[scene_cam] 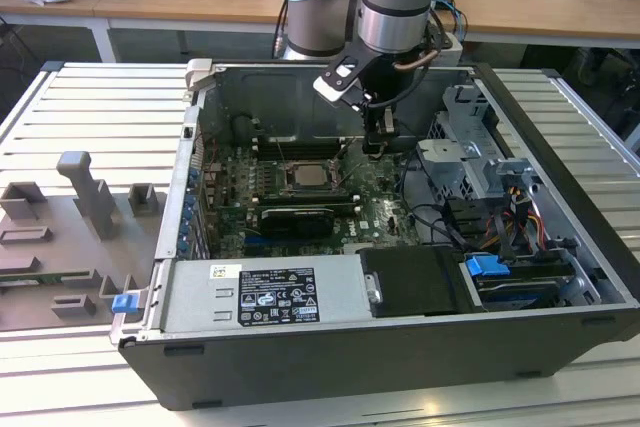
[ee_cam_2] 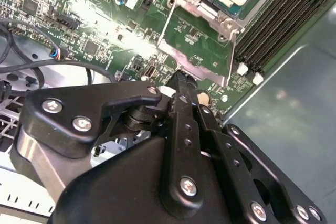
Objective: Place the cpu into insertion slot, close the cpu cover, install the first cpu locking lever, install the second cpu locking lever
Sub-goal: 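Close the cpu cover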
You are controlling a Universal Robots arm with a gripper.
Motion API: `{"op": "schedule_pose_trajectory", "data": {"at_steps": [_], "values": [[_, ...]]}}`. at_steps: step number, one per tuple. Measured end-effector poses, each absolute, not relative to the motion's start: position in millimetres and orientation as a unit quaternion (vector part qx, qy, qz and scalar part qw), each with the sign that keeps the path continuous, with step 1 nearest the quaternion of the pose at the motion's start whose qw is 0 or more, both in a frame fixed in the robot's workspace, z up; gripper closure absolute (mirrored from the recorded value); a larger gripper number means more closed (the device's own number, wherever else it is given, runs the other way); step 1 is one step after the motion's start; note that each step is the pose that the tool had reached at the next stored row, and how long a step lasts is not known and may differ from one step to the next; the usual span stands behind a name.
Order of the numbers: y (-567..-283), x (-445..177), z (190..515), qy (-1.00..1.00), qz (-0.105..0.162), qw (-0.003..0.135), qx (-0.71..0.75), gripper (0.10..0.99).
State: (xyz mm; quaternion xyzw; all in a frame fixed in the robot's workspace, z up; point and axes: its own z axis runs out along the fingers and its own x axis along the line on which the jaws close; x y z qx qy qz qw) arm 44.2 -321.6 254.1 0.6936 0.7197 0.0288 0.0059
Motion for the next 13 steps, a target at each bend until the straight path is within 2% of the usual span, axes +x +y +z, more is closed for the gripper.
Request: {"op": "schedule_pose_trajectory", "data": {"at_steps": [13], "values": [[-321.6,38.2,253.9,0.72,0.029,0.006,0.694,0.98]]}}
